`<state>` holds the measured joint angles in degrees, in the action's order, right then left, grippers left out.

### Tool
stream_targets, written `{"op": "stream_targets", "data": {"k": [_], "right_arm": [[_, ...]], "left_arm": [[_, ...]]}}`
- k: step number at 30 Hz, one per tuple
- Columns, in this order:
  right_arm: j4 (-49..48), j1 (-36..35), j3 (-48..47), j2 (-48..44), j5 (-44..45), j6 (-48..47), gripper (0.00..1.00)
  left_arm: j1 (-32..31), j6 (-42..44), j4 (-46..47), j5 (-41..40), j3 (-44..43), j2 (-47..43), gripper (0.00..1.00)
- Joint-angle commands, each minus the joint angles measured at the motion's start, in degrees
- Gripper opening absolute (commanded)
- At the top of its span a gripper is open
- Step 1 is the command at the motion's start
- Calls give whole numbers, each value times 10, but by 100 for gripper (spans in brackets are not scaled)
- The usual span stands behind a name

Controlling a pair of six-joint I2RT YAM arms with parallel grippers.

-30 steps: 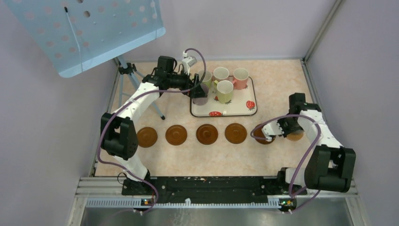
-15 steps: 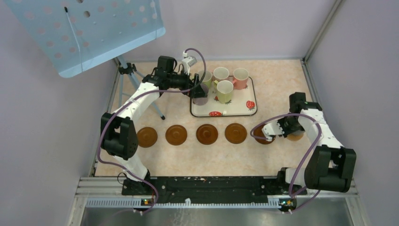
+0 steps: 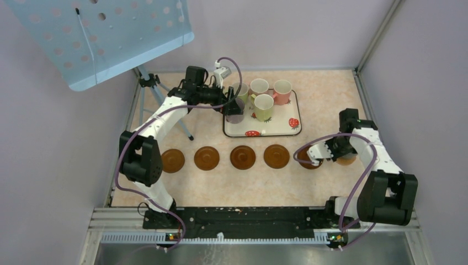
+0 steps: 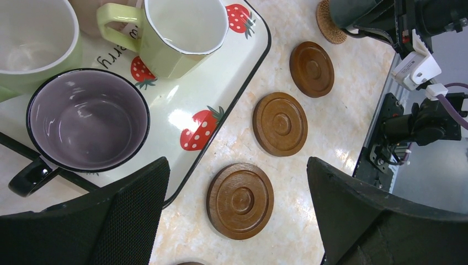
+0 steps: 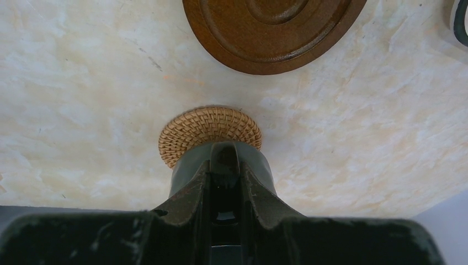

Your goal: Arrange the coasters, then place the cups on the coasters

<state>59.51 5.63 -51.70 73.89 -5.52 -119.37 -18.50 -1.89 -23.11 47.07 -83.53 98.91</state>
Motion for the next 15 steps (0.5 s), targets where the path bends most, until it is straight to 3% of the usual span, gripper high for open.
{"op": "stream_targets", "data": {"k": [1,15], "right_arm": [[-5,-5,1,-11,5,-301,0],[-22,-5,19,-9,4,-307,4]], "left_arm": [[-2,-3,22,4,-22,0,99],[-2,-4,21,7,-25,4,99]]}}
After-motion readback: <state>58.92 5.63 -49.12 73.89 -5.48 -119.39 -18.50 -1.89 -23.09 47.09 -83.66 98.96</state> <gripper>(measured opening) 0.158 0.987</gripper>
